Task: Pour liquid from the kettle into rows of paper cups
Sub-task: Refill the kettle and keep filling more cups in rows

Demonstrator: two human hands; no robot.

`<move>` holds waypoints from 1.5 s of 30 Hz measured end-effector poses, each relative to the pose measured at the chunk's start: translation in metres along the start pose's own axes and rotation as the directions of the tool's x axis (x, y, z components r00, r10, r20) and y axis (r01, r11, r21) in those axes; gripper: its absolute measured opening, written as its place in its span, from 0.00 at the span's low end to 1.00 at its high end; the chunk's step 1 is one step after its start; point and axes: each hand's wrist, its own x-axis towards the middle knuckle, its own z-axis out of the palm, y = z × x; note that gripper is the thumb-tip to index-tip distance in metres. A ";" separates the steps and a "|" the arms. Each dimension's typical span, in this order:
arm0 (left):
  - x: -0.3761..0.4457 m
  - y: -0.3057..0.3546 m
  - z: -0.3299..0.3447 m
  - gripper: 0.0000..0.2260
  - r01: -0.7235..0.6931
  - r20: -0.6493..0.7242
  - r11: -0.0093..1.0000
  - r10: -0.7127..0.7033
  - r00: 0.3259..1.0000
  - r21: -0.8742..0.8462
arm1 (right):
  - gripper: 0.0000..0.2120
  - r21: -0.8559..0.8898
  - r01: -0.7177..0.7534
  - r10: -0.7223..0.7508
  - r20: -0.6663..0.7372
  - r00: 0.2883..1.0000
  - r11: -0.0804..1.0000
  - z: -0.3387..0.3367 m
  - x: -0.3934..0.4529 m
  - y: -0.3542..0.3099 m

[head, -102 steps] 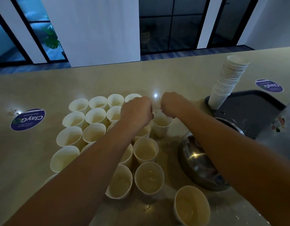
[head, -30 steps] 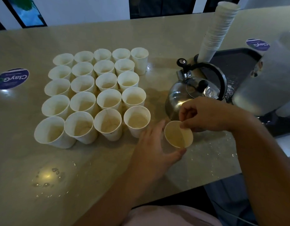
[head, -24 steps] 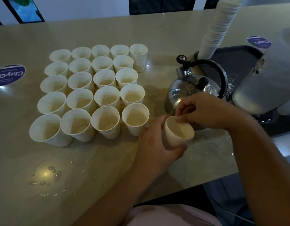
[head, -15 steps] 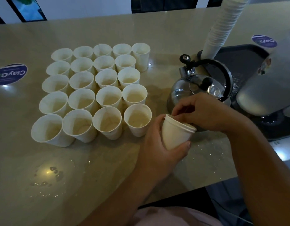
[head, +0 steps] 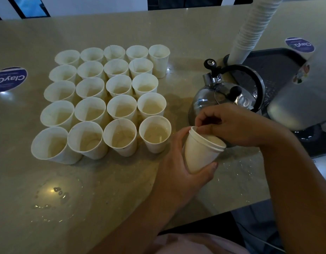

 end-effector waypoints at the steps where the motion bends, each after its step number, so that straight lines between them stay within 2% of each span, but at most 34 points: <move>1: -0.001 -0.001 0.000 0.34 -0.002 -0.001 1.000 0.002 1.000 0.000 | 0.03 -0.016 0.000 0.000 -0.003 1.000 1.000 -0.001 0.000 0.000; 9: -0.013 -0.008 0.004 0.34 0.074 0.064 0.997 -0.074 0.995 -0.007 | 0.05 -0.078 -0.036 0.019 -0.212 0.977 0.996 -0.038 -0.012 -0.003; 13: -0.009 -0.010 0.002 0.35 0.049 0.035 0.996 -0.052 0.998 0.072 | 0.06 0.066 -0.033 0.053 -0.334 0.941 0.997 -0.054 -0.019 -0.001; 17: -0.011 -0.014 -0.002 0.37 0.057 0.049 0.991 -0.063 0.997 0.124 | 0.04 0.182 -0.012 0.105 -0.510 0.854 0.983 -0.059 -0.012 0.000; 20: -0.010 -0.017 -0.003 0.39 0.020 0.072 0.979 -0.036 0.997 0.203 | 0.04 0.274 -0.054 0.200 -0.539 0.818 0.960 -0.052 0.005 0.000; 24: -0.008 -0.016 -0.003 0.45 0.000 0.102 0.960 -0.030 0.994 0.279 | 0.08 0.343 -0.092 0.266 -0.504 0.821 0.935 -0.038 0.035 -0.007; 27: -0.009 -0.012 -0.004 0.45 -0.019 0.132 0.945 -0.026 0.991 0.326 | 0.12 0.295 -0.119 0.262 -0.511 0.819 0.948 -0.030 0.056 -0.012; 32: -0.010 -0.003 -0.008 0.42 -0.131 0.130 0.876 0.079 0.988 0.464 | 0.15 0.156 -0.176 0.235 -0.571 0.786 0.972 -0.020 0.089 -0.012; 38: -0.012 -0.003 -0.010 0.40 -0.220 0.113 0.799 0.190 0.975 0.559 | 0.14 -0.092 -0.334 0.248 -0.494 0.834 0.938 -0.009 0.108 -0.013; 41: -0.012 0.003 -0.011 0.35 -0.261 0.115 0.792 0.238 0.964 0.552 | 0.15 -0.085 -0.340 0.258 -0.488 0.834 0.937 -0.012 0.103 -0.013; 43: -0.011 0.007 -0.012 0.31 -0.290 0.101 0.795 0.281 0.954 0.532 | 0.15 -0.089 -0.313 0.218 -0.543 0.811 0.946 -0.019 0.093 -0.016; 45: -0.007 0.012 -0.013 0.27 -0.315 0.080 0.811 0.318 0.945 0.493 | 0.11 -0.040 -0.231 0.149 -0.654 0.742 0.972 -0.027 0.079 -0.020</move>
